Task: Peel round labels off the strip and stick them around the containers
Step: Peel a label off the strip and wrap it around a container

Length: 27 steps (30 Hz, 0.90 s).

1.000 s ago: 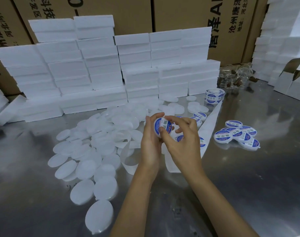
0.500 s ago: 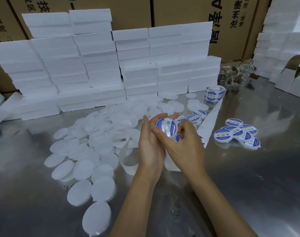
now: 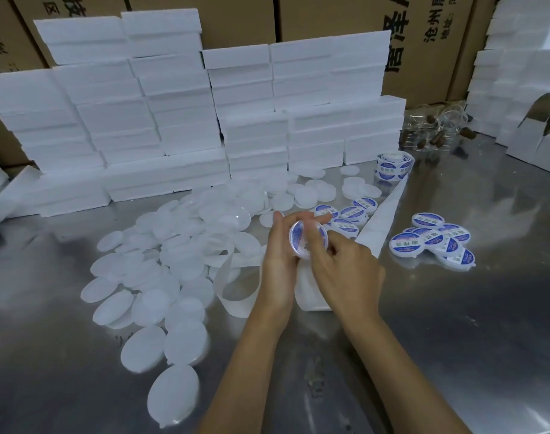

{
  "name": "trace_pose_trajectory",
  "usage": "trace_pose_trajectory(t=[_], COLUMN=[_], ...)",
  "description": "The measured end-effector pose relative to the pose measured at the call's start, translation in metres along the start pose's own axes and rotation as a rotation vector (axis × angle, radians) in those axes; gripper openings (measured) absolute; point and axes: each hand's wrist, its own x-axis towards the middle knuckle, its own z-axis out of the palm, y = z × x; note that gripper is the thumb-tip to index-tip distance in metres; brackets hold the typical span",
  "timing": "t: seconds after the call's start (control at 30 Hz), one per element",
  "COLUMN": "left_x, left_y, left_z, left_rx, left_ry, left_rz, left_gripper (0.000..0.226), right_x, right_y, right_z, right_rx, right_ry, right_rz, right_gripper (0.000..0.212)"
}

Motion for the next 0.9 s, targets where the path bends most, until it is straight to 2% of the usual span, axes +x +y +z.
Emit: trace_pose_trajectory(t=[0.1, 0.33, 0.4, 0.47, 0.57, 0.7, 0.9], left_x=[-0.001, -0.002, -0.003, -0.002, -0.003, 0.002, 0.005], left_y=[-0.004, -0.006, -0.009, -0.011, -0.015, -0.02, -0.026], left_z=[0.0, 0.001, 0.0, -0.002, -0.006, -0.013, -0.021], left_rx=[0.095, 0.235, 0.294, 0.382, 0.439, 0.469, 0.53], left_ry=[-0.008, -0.016, -0.009, -0.008, -0.004, 0.067, 0.174], left_rz=[0.026, 0.062, 0.064, 0.076, 0.12, 0.215, 0.198], left_gripper=[0.05, 0.056, 0.046, 0.033, 0.047, 0.055, 0.048], right_x=[-0.001, 0.005, 0.008, 0.016, 0.032, 0.054, 0.066], right_y=[0.0, 0.011, 0.012, 0.017, 0.034, 0.062, 0.08], right_z=[0.001, 0.007, 0.008, 0.007, 0.0, -0.015, -0.035], right_rx=[-0.046, 0.158, 0.195, 0.289, 0.585, 0.817, 1.145], right_ry=[-0.007, -0.028, -0.028, 0.005, 0.084, 0.173, 0.237], right_rz=[-0.006, 0.054, 0.094, 0.201, 0.424, 0.76, 0.926], right_gripper=[0.071, 0.068, 0.069, 0.066, 0.054, 0.051, 0.035])
